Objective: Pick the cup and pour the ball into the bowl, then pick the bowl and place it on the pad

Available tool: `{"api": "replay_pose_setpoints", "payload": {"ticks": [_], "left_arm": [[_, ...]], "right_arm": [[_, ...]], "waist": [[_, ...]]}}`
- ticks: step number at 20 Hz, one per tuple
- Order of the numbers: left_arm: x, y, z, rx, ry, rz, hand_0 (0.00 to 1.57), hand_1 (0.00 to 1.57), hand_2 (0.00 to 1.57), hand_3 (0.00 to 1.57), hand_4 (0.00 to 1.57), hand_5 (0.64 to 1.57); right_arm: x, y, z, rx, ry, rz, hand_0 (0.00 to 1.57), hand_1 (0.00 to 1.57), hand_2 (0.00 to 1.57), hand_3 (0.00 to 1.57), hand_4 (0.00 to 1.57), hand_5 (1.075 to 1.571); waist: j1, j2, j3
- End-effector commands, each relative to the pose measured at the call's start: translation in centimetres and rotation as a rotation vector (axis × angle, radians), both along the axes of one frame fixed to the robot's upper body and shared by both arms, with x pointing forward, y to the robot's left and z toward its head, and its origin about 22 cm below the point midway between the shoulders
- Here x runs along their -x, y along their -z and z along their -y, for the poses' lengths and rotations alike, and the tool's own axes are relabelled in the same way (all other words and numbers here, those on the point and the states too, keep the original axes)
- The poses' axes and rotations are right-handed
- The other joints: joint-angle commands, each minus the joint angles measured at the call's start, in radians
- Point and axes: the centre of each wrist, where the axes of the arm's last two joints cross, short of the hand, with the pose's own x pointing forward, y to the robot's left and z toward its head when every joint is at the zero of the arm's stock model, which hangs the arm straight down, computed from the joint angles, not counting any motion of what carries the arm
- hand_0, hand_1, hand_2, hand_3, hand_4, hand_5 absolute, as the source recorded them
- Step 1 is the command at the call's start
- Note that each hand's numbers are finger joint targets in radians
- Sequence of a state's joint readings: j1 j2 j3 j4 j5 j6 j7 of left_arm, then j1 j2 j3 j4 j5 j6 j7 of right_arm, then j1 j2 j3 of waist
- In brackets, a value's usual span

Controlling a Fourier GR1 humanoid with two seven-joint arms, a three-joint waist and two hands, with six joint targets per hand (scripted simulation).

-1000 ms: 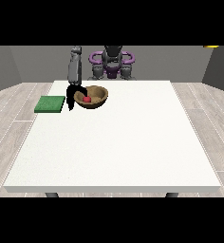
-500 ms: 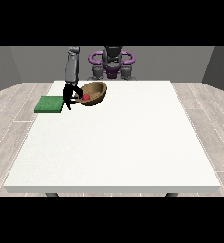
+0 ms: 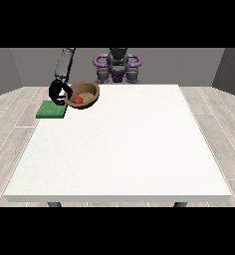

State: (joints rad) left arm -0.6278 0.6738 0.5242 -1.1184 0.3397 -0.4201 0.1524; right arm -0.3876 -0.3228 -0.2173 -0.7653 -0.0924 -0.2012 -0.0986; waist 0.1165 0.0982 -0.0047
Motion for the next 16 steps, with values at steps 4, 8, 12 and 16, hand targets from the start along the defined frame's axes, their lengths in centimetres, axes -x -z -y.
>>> {"api": "replay_pose_setpoints", "payload": {"ticks": [4,8,12,16], "left_arm": [[2.3,2.1,-4.2,-0.020,-0.084,-0.057,0.00,0.00,0.00,0.00,1.20,1.540],[2.0,3.3,-3.2,-0.010,-0.106,-0.060,0.00,0.00,0.00,0.00,1.20,1.545],[2.9,1.8,-5.1,0.003,-0.096,0.003,0.00,0.00,0.00,0.00,1.20,1.542],[3.3,2.6,-5.1,-0.007,-0.079,0.013,0.00,0.00,0.00,0.00,1.21,1.551]], "right_arm": [[-2.2,-8.1,5.4,0.149,-0.013,-0.129,1.57,1.57,1.57,0.72,1.05,1.563],[-2.4,-10.6,7.5,0.090,0.003,-0.109,1.57,1.57,1.57,0.67,1.08,1.566],[-1.2,-9.8,9.3,0.088,-0.023,-0.070,1.57,1.57,1.57,0.53,1.10,1.564],[-0.2,-12.8,13.3,0.080,0.031,-0.041,1.57,1.57,1.57,0.53,1.10,1.564]], "waist": [[-0.087,-0.040,0.0030],[-0.107,-0.058,0.0044],[-0.109,0.016,0.0049],[-0.076,0.036,0.0052]]}}
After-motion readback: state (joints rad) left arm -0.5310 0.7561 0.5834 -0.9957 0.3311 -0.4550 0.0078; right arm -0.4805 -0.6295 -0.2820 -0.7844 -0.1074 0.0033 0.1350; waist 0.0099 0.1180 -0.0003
